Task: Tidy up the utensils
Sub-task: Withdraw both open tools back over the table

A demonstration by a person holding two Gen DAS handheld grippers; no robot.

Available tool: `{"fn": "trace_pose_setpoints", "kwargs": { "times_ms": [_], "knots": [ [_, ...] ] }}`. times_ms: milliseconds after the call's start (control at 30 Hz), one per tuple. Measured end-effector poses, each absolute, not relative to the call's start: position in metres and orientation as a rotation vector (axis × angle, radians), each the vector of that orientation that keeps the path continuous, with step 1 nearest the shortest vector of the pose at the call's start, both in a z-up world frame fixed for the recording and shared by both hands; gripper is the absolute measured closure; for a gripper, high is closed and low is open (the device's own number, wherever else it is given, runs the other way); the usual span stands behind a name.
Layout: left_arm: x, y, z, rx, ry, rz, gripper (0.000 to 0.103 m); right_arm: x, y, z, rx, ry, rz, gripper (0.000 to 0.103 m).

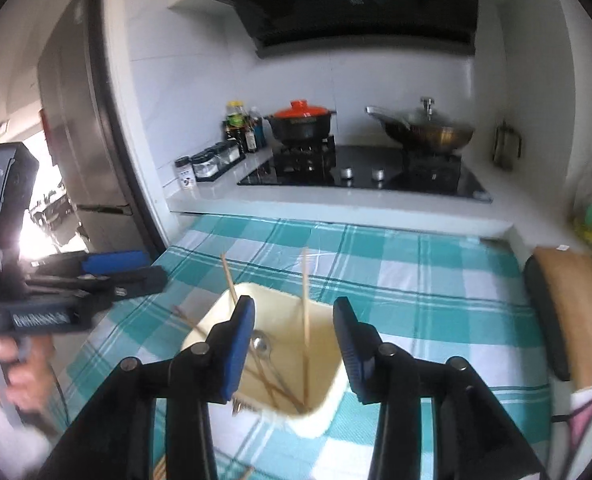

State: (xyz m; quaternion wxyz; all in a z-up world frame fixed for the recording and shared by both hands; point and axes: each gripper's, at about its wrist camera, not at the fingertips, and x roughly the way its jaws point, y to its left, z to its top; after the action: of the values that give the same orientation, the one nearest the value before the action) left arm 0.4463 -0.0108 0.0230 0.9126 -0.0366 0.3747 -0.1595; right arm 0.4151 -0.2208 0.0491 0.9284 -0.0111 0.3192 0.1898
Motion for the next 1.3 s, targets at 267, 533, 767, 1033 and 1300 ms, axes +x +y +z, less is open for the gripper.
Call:
{"fn": "trace_pose_setpoints", "kwargs": {
  "times_ms": [267, 533, 767, 1033, 1300],
  "knots": [
    [0.315, 0.049, -0.013, 0.024, 0.866, -0.291, 0.015, 0.293, -0.257, 0.039, -0.134, 0.744, 0.349, 0.054],
    [0.229, 0.066, -0.144, -0.122, 0.977, -0.171, 0.015, 0.174, -0.277, -0.073, -0.147, 0.825, 0.239, 0.054],
    [0.241, 0.048, -0.165, -0.069, 0.863, -0.109, 0.015, 0.155, -0.277, -0.122, -0.001, 0.783, 0.115, 0.054],
    [0.259, 0.051, -0.178, -0.122, 0.876, -0.120, 0.015, 0.158, -0.271, -0.146, 0.013, 0.775, 0.114, 0.054],
    [0.280, 0.038, -0.193, -0.118, 0.916, -0.146, 0.015, 0.164, -0.269, -0.156, 0.017, 0.821, 0.128, 0.054]
  ]
}}
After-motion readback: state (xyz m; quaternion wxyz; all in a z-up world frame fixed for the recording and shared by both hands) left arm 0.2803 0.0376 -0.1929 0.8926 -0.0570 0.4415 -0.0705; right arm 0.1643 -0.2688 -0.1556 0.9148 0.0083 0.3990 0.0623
